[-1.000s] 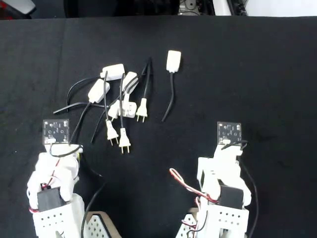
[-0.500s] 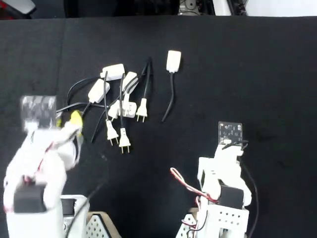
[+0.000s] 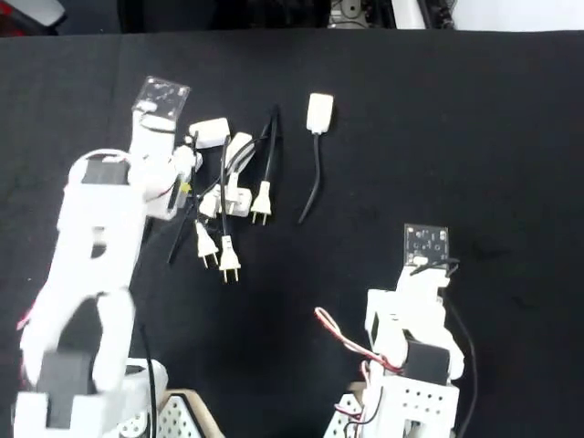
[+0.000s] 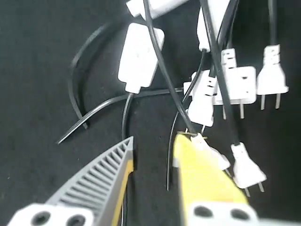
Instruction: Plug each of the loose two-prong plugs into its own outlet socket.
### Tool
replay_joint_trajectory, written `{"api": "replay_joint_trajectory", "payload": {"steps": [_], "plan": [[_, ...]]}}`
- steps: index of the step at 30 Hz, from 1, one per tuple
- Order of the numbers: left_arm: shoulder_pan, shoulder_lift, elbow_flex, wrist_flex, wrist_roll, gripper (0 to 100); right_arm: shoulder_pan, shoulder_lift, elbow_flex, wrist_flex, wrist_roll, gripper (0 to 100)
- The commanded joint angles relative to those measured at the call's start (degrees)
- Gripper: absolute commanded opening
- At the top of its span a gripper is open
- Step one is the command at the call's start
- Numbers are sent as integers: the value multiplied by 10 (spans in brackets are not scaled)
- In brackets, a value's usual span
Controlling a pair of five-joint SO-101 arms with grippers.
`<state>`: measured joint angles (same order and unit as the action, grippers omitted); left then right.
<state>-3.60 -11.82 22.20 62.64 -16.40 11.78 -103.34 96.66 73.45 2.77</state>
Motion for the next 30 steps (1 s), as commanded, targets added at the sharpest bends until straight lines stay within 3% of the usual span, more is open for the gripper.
{"api": "replay_joint_trajectory", "payload": {"steps": [1, 9, 16, 24, 30], "plan": [[-9, 96, -100, 4, -17, 197, 9, -24, 0, -7, 3, 22], [-41, 265, -291, 40, -39, 200, 9, -25, 0, -7, 3, 22], [-45, 356, -385, 68, -85, 200, 9, -25, 0, -7, 4, 22], [-31, 384, -407, 59, -85, 200, 9, -26, 0, -7, 4, 22], [-19, 422, -394, 4, -83, 195, 9, -27, 0, -8, 4, 22]]}}
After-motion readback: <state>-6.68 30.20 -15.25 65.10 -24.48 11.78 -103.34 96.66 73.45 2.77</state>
